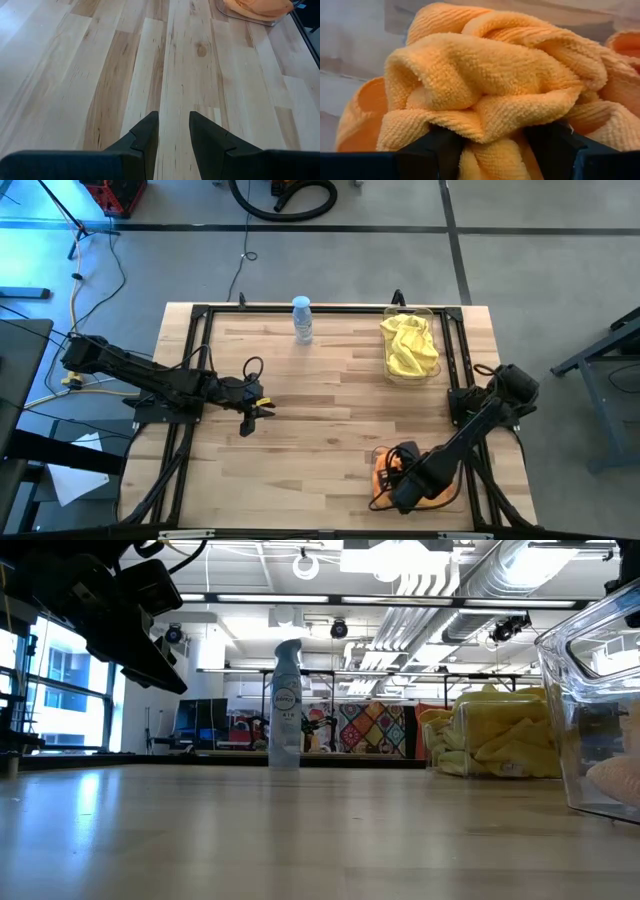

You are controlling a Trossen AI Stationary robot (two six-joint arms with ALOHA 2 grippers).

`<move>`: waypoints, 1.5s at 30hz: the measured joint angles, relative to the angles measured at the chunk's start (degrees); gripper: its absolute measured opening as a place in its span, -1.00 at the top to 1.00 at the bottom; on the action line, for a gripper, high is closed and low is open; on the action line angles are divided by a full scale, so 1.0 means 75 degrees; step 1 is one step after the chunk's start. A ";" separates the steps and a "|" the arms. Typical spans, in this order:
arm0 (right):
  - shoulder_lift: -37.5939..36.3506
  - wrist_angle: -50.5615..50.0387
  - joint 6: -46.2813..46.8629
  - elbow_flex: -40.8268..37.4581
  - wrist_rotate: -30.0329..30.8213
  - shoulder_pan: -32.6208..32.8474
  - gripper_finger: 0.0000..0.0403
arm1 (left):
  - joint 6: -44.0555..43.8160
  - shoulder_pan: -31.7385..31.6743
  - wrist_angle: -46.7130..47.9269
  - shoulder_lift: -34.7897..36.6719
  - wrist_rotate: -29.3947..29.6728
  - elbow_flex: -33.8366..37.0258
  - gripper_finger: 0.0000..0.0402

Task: Sort microfiber towel by color & place in baskets
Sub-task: Put the orange microfiber cloth into the bottom transparent bin, then return to Home Position

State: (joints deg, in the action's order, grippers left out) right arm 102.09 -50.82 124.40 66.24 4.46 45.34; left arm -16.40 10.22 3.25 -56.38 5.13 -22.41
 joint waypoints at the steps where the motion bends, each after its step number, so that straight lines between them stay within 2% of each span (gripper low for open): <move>1: -0.0029 -0.0037 0.0008 -0.0006 -0.0001 0.0000 -0.04 | -0.0001 0.0001 0.0000 0.0000 0.0000 0.0000 0.51; 5: -0.0159 -0.0610 -0.0210 0.0313 -0.0061 0.0006 -0.04 | -0.0002 0.0001 0.0029 0.0000 0.0000 0.0000 0.51; 8: -0.0303 -0.1349 -0.0324 0.0975 0.0058 0.0018 -0.04 | 0.0000 0.0003 0.0032 0.0000 0.0000 0.0000 0.51; 12: -0.0310 -0.2966 -0.0670 0.2113 0.0539 0.0077 -0.04 | -0.0003 0.0001 0.0041 0.0000 0.0000 0.0000 0.51; 16: -0.0321 -0.3746 -0.1033 0.2922 0.1302 0.0180 -0.04 | -0.0006 0.0003 0.0041 0.0000 0.0000 0.0000 0.51; 19: -0.0325 -0.3726 -0.1207 0.3066 0.1800 0.0220 -0.04 | -0.0009 0.0002 0.0043 0.0000 0.0000 0.0000 0.51; 27: -0.0325 -0.3970 -0.1969 0.3054 0.1762 0.0078 -0.01 | 0.0000 0.0000 0.0113 0.0000 0.0000 0.0000 0.51; 30: -0.0325 -0.3936 -0.2406 0.3054 0.1947 -0.0025 0.20 | -0.0059 0.0001 0.0170 0.0001 0.0000 0.0003 0.51; 34: -0.0325 -0.3975 -0.3583 0.3054 0.2483 -0.0265 0.82 | -0.0265 -0.0023 -0.0004 0.0000 0.0015 0.0003 0.51; 35: -0.0325 -0.3970 -0.4021 0.3054 0.2602 -0.0360 0.91 | -0.0265 -0.0023 -0.0050 0.0003 0.0024 0.0000 0.51; 38: -0.0325 -0.3986 -0.5148 0.3054 0.2945 -0.0643 0.83 | -0.0134 -0.0023 -0.0047 0.0003 0.0208 0.0000 0.51; 41: -0.0325 -0.3991 -0.5771 0.3054 0.2837 -0.0869 0.70 | 0.0162 -0.0023 -0.0057 0.0003 0.0532 0.0000 0.54; 45: -0.0325 -0.4068 -0.6374 0.3051 0.2779 -0.1123 0.65 | 0.0864 -0.0031 -0.0052 0.0163 0.0894 0.0000 0.80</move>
State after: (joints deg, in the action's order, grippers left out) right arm 99.66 -81.33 76.60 89.12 25.30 36.92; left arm -9.92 9.99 2.86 -55.15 11.83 -22.41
